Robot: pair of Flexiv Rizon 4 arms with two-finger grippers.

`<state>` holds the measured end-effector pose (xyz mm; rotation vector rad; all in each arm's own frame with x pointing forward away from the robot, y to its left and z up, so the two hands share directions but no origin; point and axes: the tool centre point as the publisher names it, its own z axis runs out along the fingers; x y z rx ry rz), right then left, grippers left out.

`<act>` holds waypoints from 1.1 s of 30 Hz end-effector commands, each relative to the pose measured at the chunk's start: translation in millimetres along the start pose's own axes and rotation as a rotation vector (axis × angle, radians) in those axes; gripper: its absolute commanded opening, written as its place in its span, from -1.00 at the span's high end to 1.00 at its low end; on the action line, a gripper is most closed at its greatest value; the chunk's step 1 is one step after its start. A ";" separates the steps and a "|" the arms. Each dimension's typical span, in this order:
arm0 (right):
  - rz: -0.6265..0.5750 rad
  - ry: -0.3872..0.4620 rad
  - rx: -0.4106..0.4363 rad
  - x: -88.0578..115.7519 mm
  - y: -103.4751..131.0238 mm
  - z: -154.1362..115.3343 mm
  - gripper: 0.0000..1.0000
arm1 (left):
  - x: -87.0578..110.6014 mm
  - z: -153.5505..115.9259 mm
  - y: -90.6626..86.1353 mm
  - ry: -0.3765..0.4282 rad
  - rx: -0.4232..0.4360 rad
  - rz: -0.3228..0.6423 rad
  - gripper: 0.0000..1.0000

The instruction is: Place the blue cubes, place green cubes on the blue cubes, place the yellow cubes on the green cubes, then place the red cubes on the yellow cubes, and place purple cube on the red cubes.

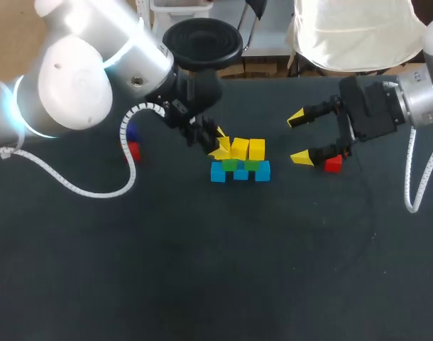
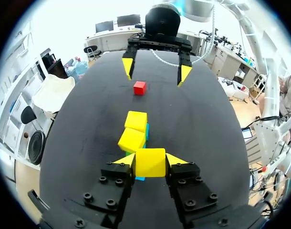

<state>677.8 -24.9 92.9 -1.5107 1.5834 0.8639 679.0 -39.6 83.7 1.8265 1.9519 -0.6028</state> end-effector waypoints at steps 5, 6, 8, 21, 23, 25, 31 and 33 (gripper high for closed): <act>-0.001 -0.001 0.000 0.1 0.0 -0.1 -1.00 | 6.1 5.7 17.3 0.029 -0.028 -0.012 1.00; -0.001 -0.001 0.000 0.1 0.0 -0.1 -1.00 | 4.5 7.8 19.8 0.031 -0.029 -0.010 1.00; -0.001 -0.001 0.000 0.1 0.0 -0.1 -1.00 | 1.8 11.2 24.2 0.034 -0.029 -0.005 1.00; -0.001 -0.001 0.000 0.1 0.0 -0.1 -1.00 | 3.8 14.6 22.4 0.061 -0.031 -0.001 1.00; -0.001 -0.001 0.000 0.1 0.0 -0.1 -1.00 | 4.0 14.3 19.6 0.058 -0.027 -0.001 1.00; -0.001 -0.001 0.000 0.1 0.0 -0.1 -1.00 | 4.4 14.5 17.8 0.055 -0.023 -0.003 1.00; -0.001 -0.001 0.000 0.1 0.0 -0.1 -1.00 | 4.4 15.3 11.6 0.049 -0.014 -0.006 1.00; -0.001 -0.001 0.000 0.1 0.0 -0.1 -1.00 | 4.2 16.3 10.6 0.049 -0.011 -0.006 1.00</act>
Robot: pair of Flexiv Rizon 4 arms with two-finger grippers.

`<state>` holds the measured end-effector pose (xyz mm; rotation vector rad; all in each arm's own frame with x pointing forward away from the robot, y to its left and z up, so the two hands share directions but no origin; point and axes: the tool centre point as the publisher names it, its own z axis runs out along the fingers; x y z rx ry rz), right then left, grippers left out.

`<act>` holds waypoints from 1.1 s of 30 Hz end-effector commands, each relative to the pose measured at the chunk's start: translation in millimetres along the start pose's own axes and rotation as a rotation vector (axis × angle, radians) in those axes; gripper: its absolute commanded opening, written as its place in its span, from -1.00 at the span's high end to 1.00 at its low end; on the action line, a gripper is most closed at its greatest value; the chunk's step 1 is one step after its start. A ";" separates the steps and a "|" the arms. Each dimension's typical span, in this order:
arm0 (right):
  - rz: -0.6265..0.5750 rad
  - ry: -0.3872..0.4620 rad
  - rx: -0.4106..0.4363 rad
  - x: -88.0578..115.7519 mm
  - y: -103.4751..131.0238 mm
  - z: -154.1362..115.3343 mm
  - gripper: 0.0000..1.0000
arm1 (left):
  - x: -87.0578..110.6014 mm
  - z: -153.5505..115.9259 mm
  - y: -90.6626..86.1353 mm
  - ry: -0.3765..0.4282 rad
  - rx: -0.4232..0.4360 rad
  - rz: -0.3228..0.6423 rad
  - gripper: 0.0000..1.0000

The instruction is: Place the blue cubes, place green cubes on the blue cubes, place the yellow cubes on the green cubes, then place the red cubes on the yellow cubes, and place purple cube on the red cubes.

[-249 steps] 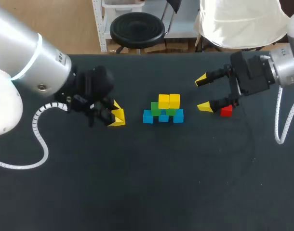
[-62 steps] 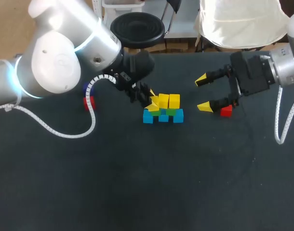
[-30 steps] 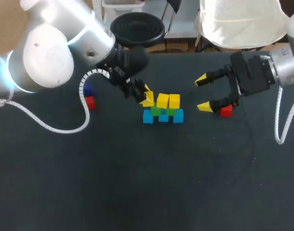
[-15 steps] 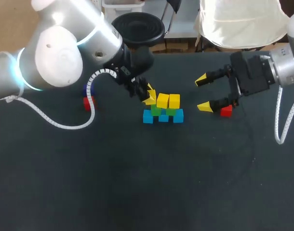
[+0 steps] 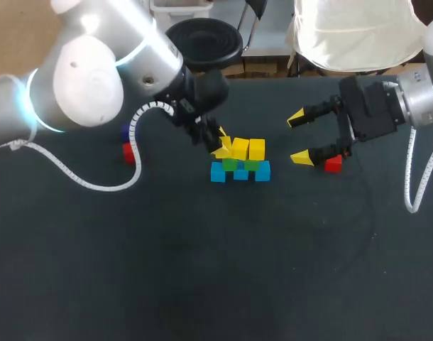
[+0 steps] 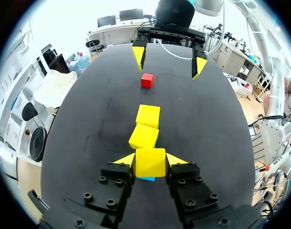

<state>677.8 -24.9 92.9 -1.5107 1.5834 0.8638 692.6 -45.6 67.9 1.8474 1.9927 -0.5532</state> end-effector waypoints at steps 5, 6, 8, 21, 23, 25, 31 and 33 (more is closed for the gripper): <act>-0.001 -0.001 0.000 0.1 0.0 -0.1 -1.00 | 0.3 0.8 -4.4 -0.003 0.005 0.004 1.00; -0.001 -0.001 0.000 0.1 0.0 -0.1 -1.00 | 0.3 -0.9 -4.0 -0.003 0.005 0.004 1.00; -0.001 -0.001 0.000 0.1 0.0 -0.1 -1.00 | 1.1 -4.6 -1.6 -0.004 -0.008 0.007 1.00; -0.001 -0.001 0.000 0.1 0.0 -0.1 -1.00 | 3.5 3.1 14.9 0.032 -0.021 -0.007 1.00; -0.001 -0.001 0.000 0.1 0.0 -0.1 -1.00 | 2.0 2.8 13.5 0.027 -0.020 -0.002 1.00; -0.001 -0.001 0.000 0.1 0.0 -0.1 -1.00 | 0.8 2.4 11.5 0.023 -0.019 0.002 1.00; -0.001 -0.001 0.000 0.1 0.0 -0.1 -1.00 | 0.2 -0.9 6.5 0.015 -0.018 0.006 1.00; -0.001 -0.001 0.000 0.1 0.0 -0.1 -1.00 | 0.5 -1.4 5.0 0.013 -0.017 0.006 1.00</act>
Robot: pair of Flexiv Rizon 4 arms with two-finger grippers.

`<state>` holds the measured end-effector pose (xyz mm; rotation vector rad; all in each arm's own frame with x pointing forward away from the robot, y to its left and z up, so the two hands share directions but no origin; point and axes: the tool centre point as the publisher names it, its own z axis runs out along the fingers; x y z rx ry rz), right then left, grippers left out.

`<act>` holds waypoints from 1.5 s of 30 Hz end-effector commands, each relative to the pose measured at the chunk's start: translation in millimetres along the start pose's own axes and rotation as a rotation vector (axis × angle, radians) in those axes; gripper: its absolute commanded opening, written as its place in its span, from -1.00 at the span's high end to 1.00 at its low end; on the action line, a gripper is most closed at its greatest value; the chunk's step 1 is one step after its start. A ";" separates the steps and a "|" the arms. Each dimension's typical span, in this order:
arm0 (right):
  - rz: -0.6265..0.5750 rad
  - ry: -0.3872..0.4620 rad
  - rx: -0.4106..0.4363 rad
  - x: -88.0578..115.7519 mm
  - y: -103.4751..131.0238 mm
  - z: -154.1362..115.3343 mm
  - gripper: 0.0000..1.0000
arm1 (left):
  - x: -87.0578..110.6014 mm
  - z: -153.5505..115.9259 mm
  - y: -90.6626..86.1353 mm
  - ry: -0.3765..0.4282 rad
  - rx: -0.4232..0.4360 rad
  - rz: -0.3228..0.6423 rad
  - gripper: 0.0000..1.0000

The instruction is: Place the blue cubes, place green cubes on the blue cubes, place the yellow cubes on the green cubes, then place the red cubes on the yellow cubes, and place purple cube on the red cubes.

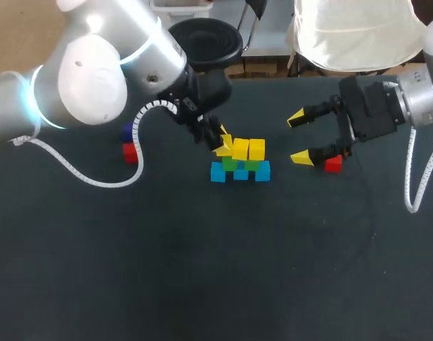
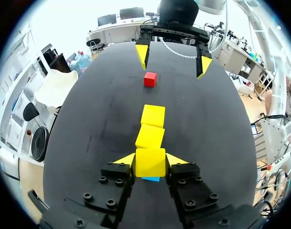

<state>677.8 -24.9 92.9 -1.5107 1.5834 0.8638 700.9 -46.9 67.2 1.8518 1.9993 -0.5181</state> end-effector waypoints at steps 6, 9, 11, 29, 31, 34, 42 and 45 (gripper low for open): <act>-0.001 -0.001 0.000 0.1 0.0 -0.1 -1.00 | 2.1 -2.3 -6.6 -0.007 0.003 -0.001 1.00; -0.001 -0.001 0.000 0.1 0.0 -0.1 -1.00 | 1.4 -0.7 -7.6 -0.006 0.006 -0.001 1.00; -0.001 -0.001 0.000 0.1 0.0 -0.1 -1.00 | 0.8 0.1 -7.6 -0.006 0.008 0.000 1.00; -0.001 -0.001 0.000 0.1 0.0 -0.1 -1.00 | 0.1 0.4 -8.5 -0.010 0.013 -0.001 1.00; -0.001 -0.001 0.000 0.1 0.0 -0.1 -1.00 | 1.9 0.3 -5.9 -0.007 0.010 -0.006 1.00; -0.001 -0.001 0.000 0.1 0.0 -0.1 -1.00 | 4.2 -0.1 -2.2 -0.002 0.006 -0.015 1.00; -0.001 -0.001 0.000 0.1 0.0 -0.1 -1.00 | 5.8 2.8 1.3 0.008 0.007 -0.024 1.00; -0.001 -0.001 0.000 0.1 0.0 -0.1 -1.00 | 5.3 4.0 0.3 0.008 0.010 -0.028 1.00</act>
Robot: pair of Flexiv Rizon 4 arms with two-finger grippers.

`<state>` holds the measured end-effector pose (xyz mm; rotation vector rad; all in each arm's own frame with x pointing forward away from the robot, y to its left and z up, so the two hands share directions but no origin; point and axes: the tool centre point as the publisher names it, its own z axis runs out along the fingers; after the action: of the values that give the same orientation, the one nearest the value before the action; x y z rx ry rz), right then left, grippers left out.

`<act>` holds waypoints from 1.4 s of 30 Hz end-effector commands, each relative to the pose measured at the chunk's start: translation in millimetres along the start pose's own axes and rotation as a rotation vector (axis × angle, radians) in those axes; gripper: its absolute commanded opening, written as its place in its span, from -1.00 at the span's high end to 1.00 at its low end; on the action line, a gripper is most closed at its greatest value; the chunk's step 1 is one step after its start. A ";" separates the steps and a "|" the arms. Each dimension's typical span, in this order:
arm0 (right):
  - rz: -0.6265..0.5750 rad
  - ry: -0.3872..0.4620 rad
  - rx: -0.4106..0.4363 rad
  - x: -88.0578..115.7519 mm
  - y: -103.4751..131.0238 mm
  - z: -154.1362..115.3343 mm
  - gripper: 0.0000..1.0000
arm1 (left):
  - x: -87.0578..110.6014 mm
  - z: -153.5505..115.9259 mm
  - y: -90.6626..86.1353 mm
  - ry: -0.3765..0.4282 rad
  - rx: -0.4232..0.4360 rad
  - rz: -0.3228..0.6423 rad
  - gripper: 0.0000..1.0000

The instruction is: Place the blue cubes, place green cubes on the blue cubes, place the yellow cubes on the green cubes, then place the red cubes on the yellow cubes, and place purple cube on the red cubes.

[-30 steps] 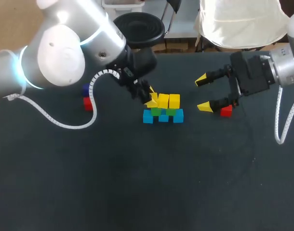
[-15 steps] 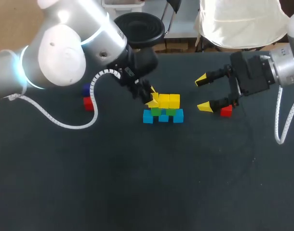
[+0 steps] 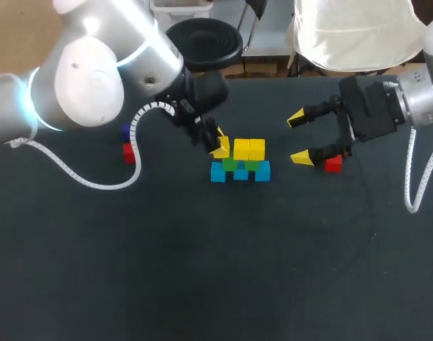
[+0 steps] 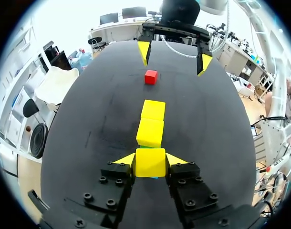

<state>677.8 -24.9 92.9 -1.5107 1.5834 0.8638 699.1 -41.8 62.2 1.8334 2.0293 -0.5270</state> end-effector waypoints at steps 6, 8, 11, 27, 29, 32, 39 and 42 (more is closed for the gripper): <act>-0.001 -0.001 0.000 0.1 0.0 -0.1 -1.00 | -0.9 3.6 0.5 -0.011 0.016 -0.011 1.00; -0.001 -0.001 0.000 0.1 0.0 -0.1 -1.00 | 0.9 4.4 1.3 -0.018 0.022 -0.018 1.00; -0.001 -0.001 0.000 0.1 0.0 -0.1 -1.00 | 3.5 5.2 3.1 -0.029 0.031 -0.030 1.00; -0.001 -0.001 0.000 0.1 0.0 -0.1 -1.00 | -0.7 5.1 2.8 -0.038 0.030 -0.020 1.00; -0.001 -0.001 0.000 0.1 0.0 -0.1 -1.00 | -0.4 5.7 2.7 -0.038 0.032 -0.021 1.00; -0.001 -0.001 0.000 0.1 0.0 -0.1 -1.00 | 0.3 6.3 2.3 -0.036 0.034 -0.022 1.00; -0.001 -0.001 0.000 0.1 0.0 -0.1 -1.00 | 1.9 6.6 2.1 -0.034 0.034 -0.025 1.00; -0.001 -0.001 0.000 0.1 0.0 -0.1 -1.00 | 2.0 6.0 2.1 -0.037 0.033 -0.026 1.00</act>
<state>677.8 -24.9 92.9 -1.5107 1.5834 0.8638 700.0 -43.5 55.8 1.8031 2.0365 -0.5969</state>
